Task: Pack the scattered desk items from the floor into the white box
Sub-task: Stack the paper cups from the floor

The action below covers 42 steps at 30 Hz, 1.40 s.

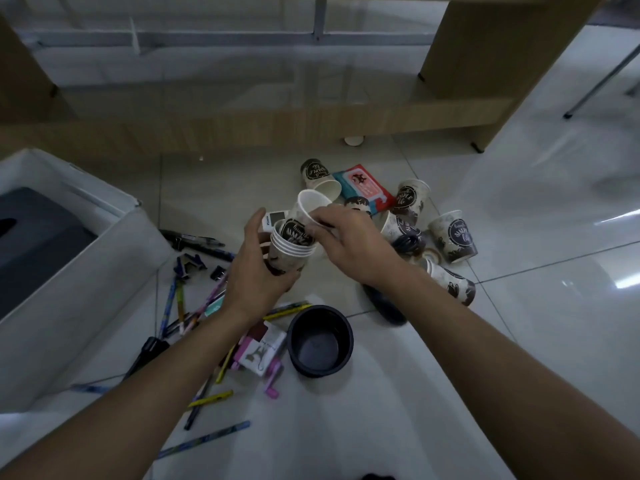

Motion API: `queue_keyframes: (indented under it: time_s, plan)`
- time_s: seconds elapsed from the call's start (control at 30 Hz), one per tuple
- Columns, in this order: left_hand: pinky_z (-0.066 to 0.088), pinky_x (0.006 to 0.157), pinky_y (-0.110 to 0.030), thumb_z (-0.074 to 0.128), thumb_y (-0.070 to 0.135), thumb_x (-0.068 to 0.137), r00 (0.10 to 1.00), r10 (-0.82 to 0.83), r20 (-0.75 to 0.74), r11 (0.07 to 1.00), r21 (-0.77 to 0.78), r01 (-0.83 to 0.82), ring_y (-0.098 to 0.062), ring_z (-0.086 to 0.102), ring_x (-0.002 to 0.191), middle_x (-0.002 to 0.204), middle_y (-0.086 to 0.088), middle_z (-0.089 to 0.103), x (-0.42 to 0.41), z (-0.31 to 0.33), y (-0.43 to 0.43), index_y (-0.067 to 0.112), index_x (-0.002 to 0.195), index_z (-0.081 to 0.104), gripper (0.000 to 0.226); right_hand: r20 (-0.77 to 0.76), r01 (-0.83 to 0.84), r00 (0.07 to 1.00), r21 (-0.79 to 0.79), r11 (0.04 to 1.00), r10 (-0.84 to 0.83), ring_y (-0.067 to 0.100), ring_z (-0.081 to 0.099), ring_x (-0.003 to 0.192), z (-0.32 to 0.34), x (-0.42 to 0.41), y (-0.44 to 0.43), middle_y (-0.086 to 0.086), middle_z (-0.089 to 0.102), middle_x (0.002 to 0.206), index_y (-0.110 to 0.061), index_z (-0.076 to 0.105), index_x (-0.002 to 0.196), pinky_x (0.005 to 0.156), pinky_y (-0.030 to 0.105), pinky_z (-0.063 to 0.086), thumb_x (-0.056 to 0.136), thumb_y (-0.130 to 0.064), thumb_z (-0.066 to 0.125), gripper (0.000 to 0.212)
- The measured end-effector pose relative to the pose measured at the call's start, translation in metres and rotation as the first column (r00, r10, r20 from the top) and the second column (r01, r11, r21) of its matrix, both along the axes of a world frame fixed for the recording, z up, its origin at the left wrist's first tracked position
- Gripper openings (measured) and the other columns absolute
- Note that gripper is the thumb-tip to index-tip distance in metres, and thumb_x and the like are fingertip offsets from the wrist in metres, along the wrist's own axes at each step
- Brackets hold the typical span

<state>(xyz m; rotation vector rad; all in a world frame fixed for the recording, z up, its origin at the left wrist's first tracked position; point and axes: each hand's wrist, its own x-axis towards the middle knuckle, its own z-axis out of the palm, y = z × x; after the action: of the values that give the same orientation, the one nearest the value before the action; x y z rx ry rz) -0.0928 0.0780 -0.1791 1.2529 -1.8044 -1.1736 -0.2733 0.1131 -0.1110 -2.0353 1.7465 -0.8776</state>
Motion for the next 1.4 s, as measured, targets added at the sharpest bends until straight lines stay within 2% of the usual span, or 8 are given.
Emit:
queue_keyframes:
  time_s: [0.17,0.37,0.67,0.83,1.0,1.1,1.2,1.4]
  plan:
    - [0.055,0.091,-0.045,0.083,0.025,0.07,1.0,-0.018,0.008,0.991,-0.136,0.019,-0.014,0.06,0.117,0.133,0.005,0.055,-0.01,-0.006,-0.009,0.033,0.142,0.043,0.083,-0.129,-0.177,0.972,0.137,0.975,0.195,0.019,0.053,0.09,-0.005,0.001,-0.014,0.009,0.066,0.102,-0.007,0.066,0.105,0.086,0.04,0.047,0.097,-0.024,0.055,0.021]
    - [0.052,0.098,-0.045,0.086,0.028,0.067,0.993,0.116,-0.037,0.985,-0.127,-0.119,-0.018,0.052,0.125,0.14,0.001,0.044,-0.029,-0.006,-0.036,0.036,0.146,0.03,0.098,0.136,0.223,0.967,-0.057,0.973,-0.214,0.018,0.051,0.117,-0.015,-0.019,-0.009,0.006,0.055,0.122,-0.01,0.061,0.119,0.101,0.03,0.042,0.089,-0.017,0.064,0.03]
    - [0.05,0.096,-0.04,0.087,0.02,0.07,0.987,0.132,0.088,0.986,-0.119,-0.121,-0.025,0.049,0.123,0.139,-0.007,0.043,-0.036,-0.03,-0.031,0.025,0.145,0.034,0.092,-0.305,0.499,0.843,0.135,0.856,-0.444,0.025,0.046,0.122,-0.046,-0.051,0.007,0.007,0.051,0.134,-0.017,0.053,0.134,0.107,0.039,0.038,0.082,-0.007,0.068,0.055]
    - [0.039,0.107,-0.037,0.083,0.014,0.075,0.991,0.09,0.095,0.995,-0.049,-0.086,-0.026,0.042,0.134,0.154,-0.012,0.026,-0.032,-0.022,-0.025,0.023,0.157,0.011,0.109,-0.437,0.534,0.787,0.132,0.835,-0.435,0.026,0.047,0.122,-0.056,-0.053,-0.008,0.007,0.052,0.134,-0.018,0.049,0.135,0.107,0.044,0.032,0.083,-0.01,0.069,0.056]
    - [0.051,0.08,-0.053,0.059,-0.006,0.076,0.993,0.12,-0.012,0.902,-0.416,-0.114,-0.022,0.049,0.111,0.135,0.003,0.042,-0.004,0.001,-0.006,0.02,0.141,0.037,0.073,-0.132,0.519,0.83,-0.175,0.837,-0.542,0.024,0.06,0.099,-0.061,-0.064,-0.004,0.01,0.068,0.11,-0.009,0.068,0.111,0.089,0.042,0.051,0.093,-0.01,0.061,0.019]
    - [0.044,0.094,-0.051,0.069,0.003,0.075,0.979,0.016,0.205,0.758,-0.641,0.122,-0.031,0.051,0.117,0.137,-0.005,0.049,-0.012,0.028,-0.004,0.019,0.139,0.039,0.072,0.092,0.563,0.823,-0.26,0.784,-0.56,0.017,0.061,0.097,-0.044,-0.063,0.005,0.006,0.069,0.106,-0.01,0.068,0.11,0.086,0.03,0.051,0.095,-0.012,0.059,0.017]
    - [0.037,0.093,-0.045,0.081,0.025,0.067,0.839,-0.003,0.544,0.734,-0.568,0.371,-0.028,0.04,0.129,0.15,-0.003,0.04,-0.05,0.045,-0.004,0.029,0.15,0.026,0.101,0.102,0.458,0.889,-0.164,0.874,-0.447,0.01,0.062,0.094,-0.023,-0.068,0.018,0.0,0.07,0.106,-0.014,0.068,0.111,0.082,0.022,0.05,0.097,-0.018,0.059,0.018]
    - [0.034,0.088,-0.039,0.073,0.035,0.072,0.807,-0.192,0.559,0.825,-0.353,0.441,-0.027,0.056,0.114,0.126,0.001,0.06,-0.105,0.044,0.012,0.03,0.14,0.038,0.077,0.462,0.41,0.762,0.197,0.89,-0.453,0.008,0.068,0.092,-0.011,-0.1,0.07,0.001,0.071,0.101,-0.013,0.069,0.112,0.078,0.02,0.054,0.094,-0.001,0.051,0.029]
